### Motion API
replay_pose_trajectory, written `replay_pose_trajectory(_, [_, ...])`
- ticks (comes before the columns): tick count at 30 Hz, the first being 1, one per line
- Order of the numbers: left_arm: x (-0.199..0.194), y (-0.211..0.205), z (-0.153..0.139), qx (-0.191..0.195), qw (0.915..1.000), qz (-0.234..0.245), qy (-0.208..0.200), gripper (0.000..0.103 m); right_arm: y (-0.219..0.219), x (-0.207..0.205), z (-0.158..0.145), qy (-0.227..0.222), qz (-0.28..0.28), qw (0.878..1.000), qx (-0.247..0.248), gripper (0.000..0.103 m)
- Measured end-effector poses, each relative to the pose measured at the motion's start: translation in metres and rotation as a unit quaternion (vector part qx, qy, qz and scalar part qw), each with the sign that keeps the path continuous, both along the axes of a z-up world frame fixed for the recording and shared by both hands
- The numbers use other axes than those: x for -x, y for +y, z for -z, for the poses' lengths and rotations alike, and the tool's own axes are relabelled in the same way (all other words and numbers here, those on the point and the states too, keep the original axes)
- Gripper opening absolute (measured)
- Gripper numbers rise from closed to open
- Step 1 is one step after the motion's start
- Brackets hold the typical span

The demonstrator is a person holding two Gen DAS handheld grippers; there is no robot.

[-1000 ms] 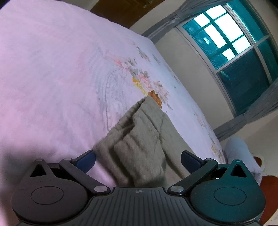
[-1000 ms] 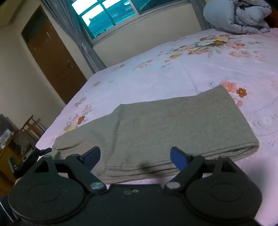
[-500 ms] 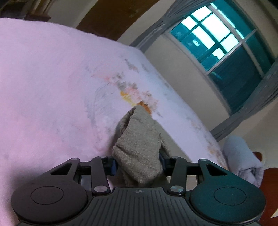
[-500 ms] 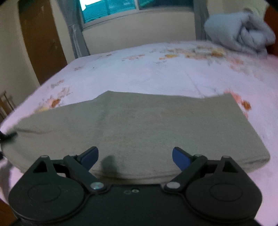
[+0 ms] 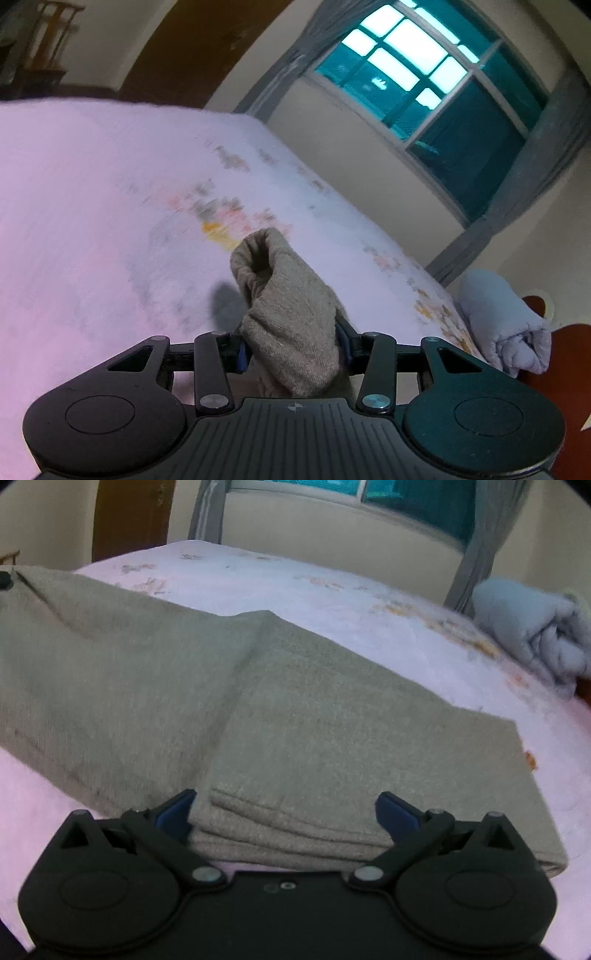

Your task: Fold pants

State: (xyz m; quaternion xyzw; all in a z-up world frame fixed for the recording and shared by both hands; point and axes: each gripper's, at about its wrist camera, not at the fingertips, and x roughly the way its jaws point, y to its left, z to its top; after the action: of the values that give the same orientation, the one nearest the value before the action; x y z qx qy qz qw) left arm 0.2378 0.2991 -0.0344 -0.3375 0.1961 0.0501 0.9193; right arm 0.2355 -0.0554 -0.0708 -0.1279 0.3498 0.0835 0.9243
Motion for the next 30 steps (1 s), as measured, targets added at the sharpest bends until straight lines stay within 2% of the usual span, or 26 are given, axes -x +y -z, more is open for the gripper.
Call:
replay_pose_trajectory(1, [0.000,-0.004,-0.009,-0.002,1.0000,0.003,-0.009,0.044,-0.006,0.001,-0.008,-0.004,0.005,1.000,-0.016,0.094])
replay_pose_trajectory(4, [-0.009,-0.021,-0.037,-0.004,0.9989,0.023,-0.041,0.039,-0.039,0.029,-0.041,-0.087,0.017,0.992,-0.095,0.097])
replay_pose_trajectory(7, [-0.031,-0.056,-0.063,-0.020,0.9968,0.059,-0.050,0.038,-0.080,0.042,-0.055,-0.099,0.032,0.982,-0.158,0.097])
replay_pose_trajectory(9, [-0.050,-0.084,-0.072,-0.040,0.9949,0.086,-0.034,0.036,-0.108,0.044,-0.057,-0.093,0.056,0.977,-0.185,0.097])
replay_pose_trajectory(11, [-0.055,-0.099,-0.075,-0.070,0.9936,0.087,-0.018,0.036,-0.135,0.044,-0.059,-0.084,0.082,0.972,-0.202,0.097])
replay_pose_trajectory(16, [-0.046,-0.073,-0.047,-0.072,0.9963,0.042,0.020,0.036,-0.175,0.050,-0.053,-0.083,0.109,0.965,-0.223,0.097])
replay_pose_trajectory(17, [-0.041,-0.063,-0.038,-0.064,0.9972,0.026,0.029,0.036,-0.174,0.047,-0.050,-0.078,0.113,0.965,-0.224,0.097])
replay_pose_trajectory(20, [-0.014,-0.024,-0.006,0.000,0.9991,-0.033,0.029,0.037,-0.171,0.049,-0.042,-0.061,0.108,0.966,-0.228,0.097])
replay_pose_trajectory(22, [0.008,0.006,0.020,0.057,0.9940,-0.089,0.030,0.046,-0.165,0.052,-0.042,-0.063,0.088,0.969,-0.223,0.097])
replay_pose_trajectory(24, [0.028,0.029,0.049,0.110,0.9852,-0.124,0.046,0.090,-0.160,0.053,-0.041,-0.061,0.080,0.971,-0.216,0.097])
replay_pose_trajectory(26, [0.049,0.039,0.069,0.140,0.9787,-0.144,0.040,0.094,-0.154,0.049,-0.040,-0.051,0.081,0.973,-0.211,0.097])
replay_pose_trajectory(27, [0.058,0.041,0.076,0.148,0.9796,-0.134,0.020,0.094,-0.151,0.048,-0.040,-0.049,0.082,0.973,-0.210,0.097])
replay_pose_trajectory(30, [0.065,0.034,0.082,0.143,0.9835,-0.110,0.003,0.094,-0.137,0.048,-0.043,-0.051,0.072,0.975,-0.202,0.097])
